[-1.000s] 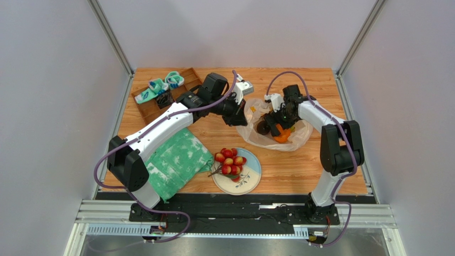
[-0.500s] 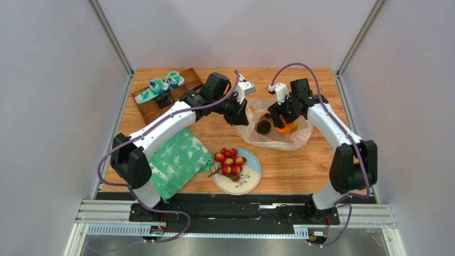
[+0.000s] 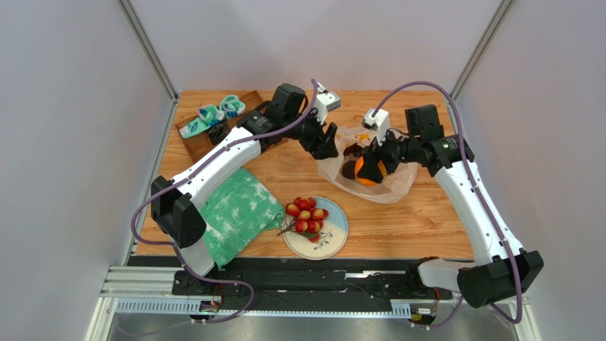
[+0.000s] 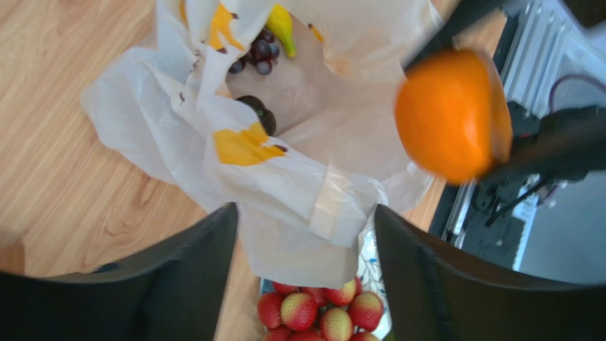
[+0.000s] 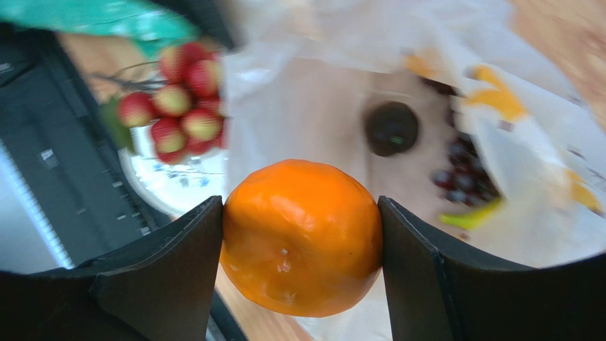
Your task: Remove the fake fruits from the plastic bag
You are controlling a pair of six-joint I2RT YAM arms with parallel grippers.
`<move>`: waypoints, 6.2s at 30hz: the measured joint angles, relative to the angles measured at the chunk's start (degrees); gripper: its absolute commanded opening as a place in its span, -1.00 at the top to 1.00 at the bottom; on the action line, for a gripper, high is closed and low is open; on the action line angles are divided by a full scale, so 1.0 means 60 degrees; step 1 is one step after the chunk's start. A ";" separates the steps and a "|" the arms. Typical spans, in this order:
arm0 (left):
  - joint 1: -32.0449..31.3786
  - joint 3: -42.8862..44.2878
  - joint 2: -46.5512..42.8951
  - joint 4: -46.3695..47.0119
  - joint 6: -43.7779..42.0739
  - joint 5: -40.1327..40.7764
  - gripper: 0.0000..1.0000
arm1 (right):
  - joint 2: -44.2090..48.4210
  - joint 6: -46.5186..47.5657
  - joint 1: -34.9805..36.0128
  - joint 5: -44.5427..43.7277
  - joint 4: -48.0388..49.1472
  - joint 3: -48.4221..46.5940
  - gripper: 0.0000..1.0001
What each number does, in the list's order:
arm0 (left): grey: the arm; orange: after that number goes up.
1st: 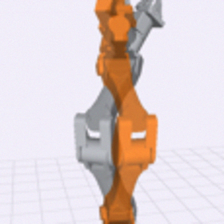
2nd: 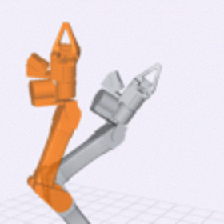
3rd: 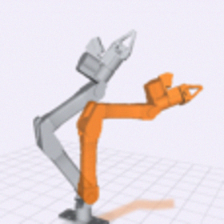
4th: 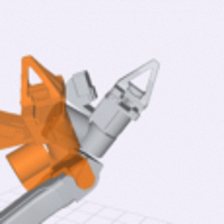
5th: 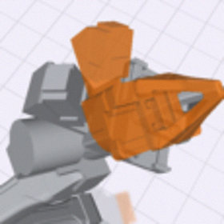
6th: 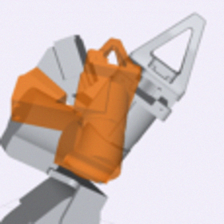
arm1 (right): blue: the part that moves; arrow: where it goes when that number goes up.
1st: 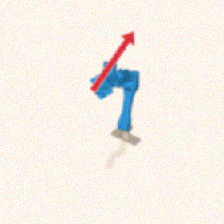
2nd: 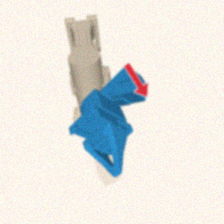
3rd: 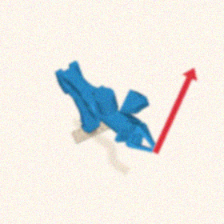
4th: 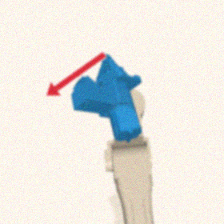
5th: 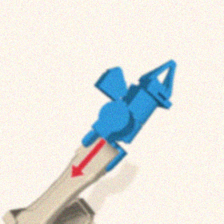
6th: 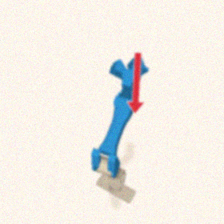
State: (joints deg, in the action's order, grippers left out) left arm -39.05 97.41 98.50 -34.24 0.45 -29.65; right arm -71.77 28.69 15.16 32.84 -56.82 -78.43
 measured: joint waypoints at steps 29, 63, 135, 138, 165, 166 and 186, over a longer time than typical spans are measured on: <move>0.2433 -0.2681 -0.4280 -0.0244 -0.0448 0.0867 -0.90 | -0.4069 0.2550 0.3136 0.0612 -0.0954 0.0452 -0.05; 0.3133 -0.2685 -0.3687 -0.0040 -0.0160 0.0120 -0.88 | -0.5610 0.1439 0.3534 -0.0382 0.0889 0.0627 -1.00; -0.0189 -0.1577 -0.1464 0.0346 -0.0288 -0.0186 1.00 | 0.2342 0.0878 -0.0415 -0.6393 0.3927 0.5920 -0.29; -0.0193 -0.1851 -0.0576 0.0237 -0.0011 -0.0153 1.00 | 0.1636 0.0736 -0.0415 -0.6240 0.3275 0.5690 -0.53; -0.0186 -0.0423 -0.0415 0.0466 0.0801 0.0892 1.00 | -0.1891 0.1530 0.0754 -0.2291 0.2109 0.2062 0.12; -0.0186 -0.0404 -0.0415 0.0463 0.0801 0.0889 1.00 | -0.2127 0.1446 0.0743 -0.2473 0.2208 0.2036 0.00; -0.0186 -0.0401 -0.0415 0.0572 0.0805 0.0627 1.00 | -0.5468 -0.0102 -0.0237 -0.5078 0.3534 -0.0328 -0.30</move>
State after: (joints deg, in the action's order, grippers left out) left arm -40.16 95.00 96.01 -30.81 5.28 -25.89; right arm -104.57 28.08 13.74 2.37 -35.62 -80.40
